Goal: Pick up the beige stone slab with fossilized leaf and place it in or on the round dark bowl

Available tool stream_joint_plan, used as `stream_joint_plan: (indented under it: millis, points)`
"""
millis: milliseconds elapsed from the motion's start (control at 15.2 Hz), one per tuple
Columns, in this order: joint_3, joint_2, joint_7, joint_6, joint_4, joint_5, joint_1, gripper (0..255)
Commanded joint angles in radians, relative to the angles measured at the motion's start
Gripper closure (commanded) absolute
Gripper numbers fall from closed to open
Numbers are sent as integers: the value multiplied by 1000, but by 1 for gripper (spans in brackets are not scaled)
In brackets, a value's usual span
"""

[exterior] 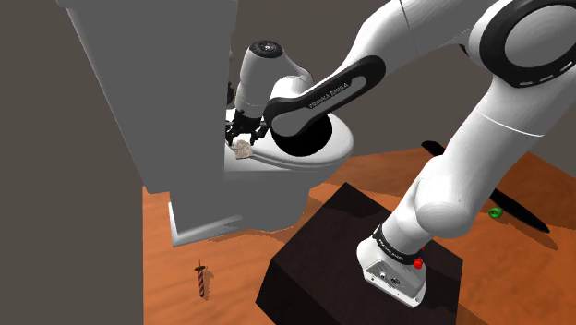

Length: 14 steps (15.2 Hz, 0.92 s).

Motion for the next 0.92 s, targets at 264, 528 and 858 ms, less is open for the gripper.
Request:
stream_joint_plan:
  millis: [264, 528, 858]
  points:
    - [1, 10, -5, 3, 0, 3, 0, 255]
    - [7, -28, -28, -40, 6, 34, 5, 255]
    - [10, -72, -66, -100, 28, 74, 8, 255]
